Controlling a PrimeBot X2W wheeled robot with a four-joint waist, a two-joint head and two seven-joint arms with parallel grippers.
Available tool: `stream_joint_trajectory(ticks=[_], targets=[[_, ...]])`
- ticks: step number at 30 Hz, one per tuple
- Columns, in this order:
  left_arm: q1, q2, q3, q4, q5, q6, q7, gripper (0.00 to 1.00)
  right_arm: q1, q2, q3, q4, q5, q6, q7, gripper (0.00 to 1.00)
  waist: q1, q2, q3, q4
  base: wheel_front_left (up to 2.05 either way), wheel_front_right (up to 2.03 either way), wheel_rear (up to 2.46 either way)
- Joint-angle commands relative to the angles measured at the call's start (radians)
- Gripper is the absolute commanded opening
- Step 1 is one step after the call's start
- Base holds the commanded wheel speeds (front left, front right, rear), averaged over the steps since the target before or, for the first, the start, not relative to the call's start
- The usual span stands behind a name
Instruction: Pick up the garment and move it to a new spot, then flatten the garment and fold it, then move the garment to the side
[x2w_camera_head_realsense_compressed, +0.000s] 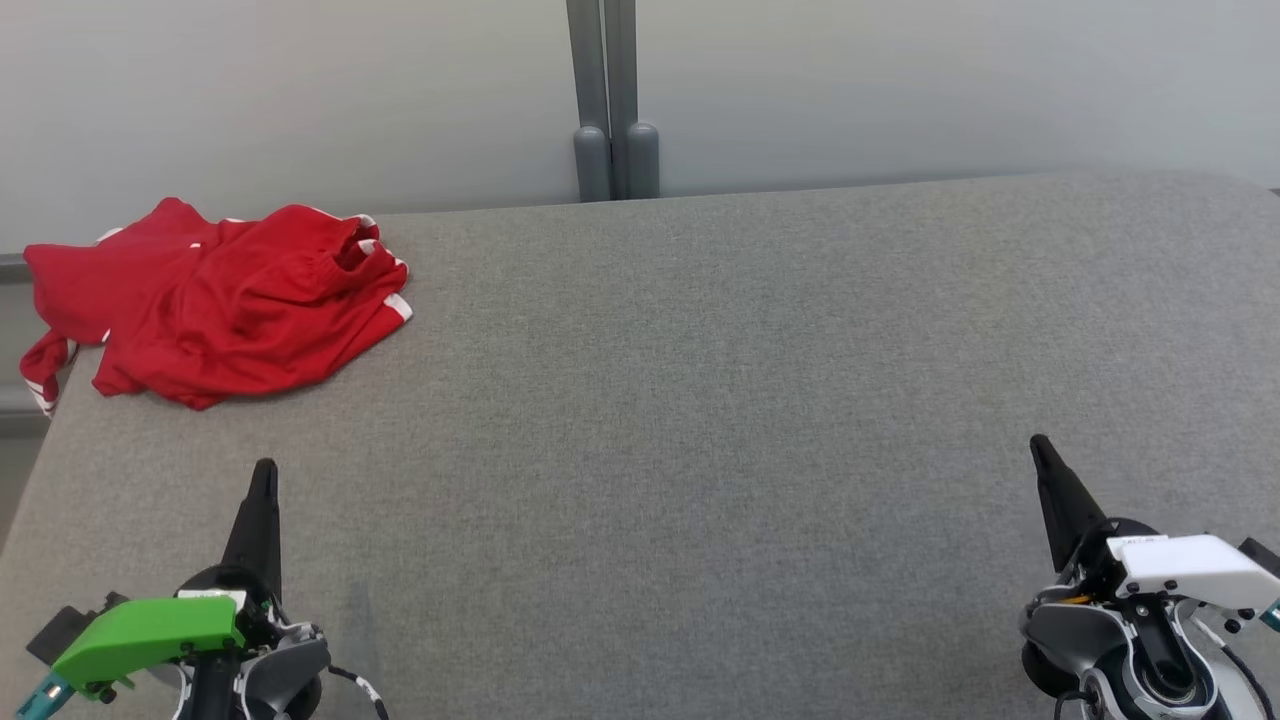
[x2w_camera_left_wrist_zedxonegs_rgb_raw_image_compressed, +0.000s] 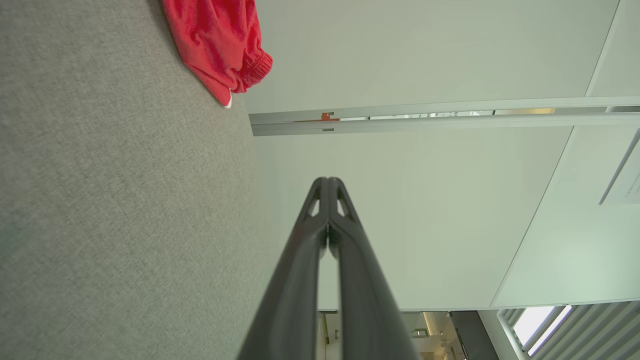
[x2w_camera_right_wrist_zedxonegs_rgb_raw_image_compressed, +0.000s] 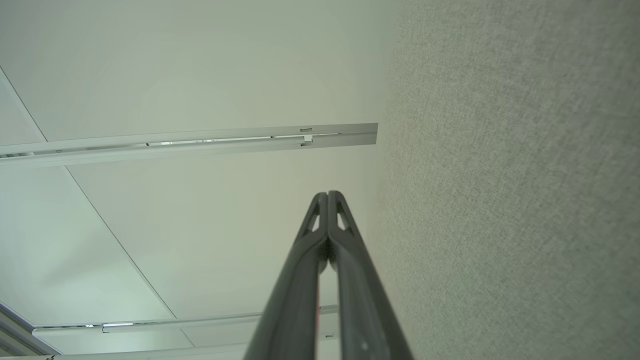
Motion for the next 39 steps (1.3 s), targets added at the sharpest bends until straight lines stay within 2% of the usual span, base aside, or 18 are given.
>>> stream_joint_trajectory(ticks=[1, 12, 20, 39], targets=[[0.001, 0.000, 0.000, 0.003, 0.000, 0.000, 0.000, 1.00, 0.001, 0.000, 0.000, 0.003, 0.000, 0.000, 0.000, 1.00, 0.0000, 0.0000, 0.000, 0.000, 0.00, 0.00, 0.00], [0.040, -0.007, -0.034, 0.014, 0.020, 0.005, -0.039, 1.00, 0.035, 0.008, 0.038, 0.018, -0.018, 0.000, -0.039, 1.00, 0.0000, 0.0000, -0.001, 0.000, 0.00, 0.00, 0.00], [0.052, -0.006, -0.057, -0.018, 0.083, 0.019, -0.077, 1.00, 0.043, 0.007, 0.063, 0.000, -0.069, 0.000, -0.076, 1.00, 0.0000, 0.0000, -0.003, -0.001, 0.00, 0.00, 0.00], [0.072, -0.003, -0.114, -0.104, 0.400, 0.083, -0.154, 1.00, 0.066, 0.004, 0.089, -0.105, -0.394, 0.000, -0.154, 1.00, 0.0000, 0.0000, -0.012, -0.003, 0.00, 0.00, 0.00]])
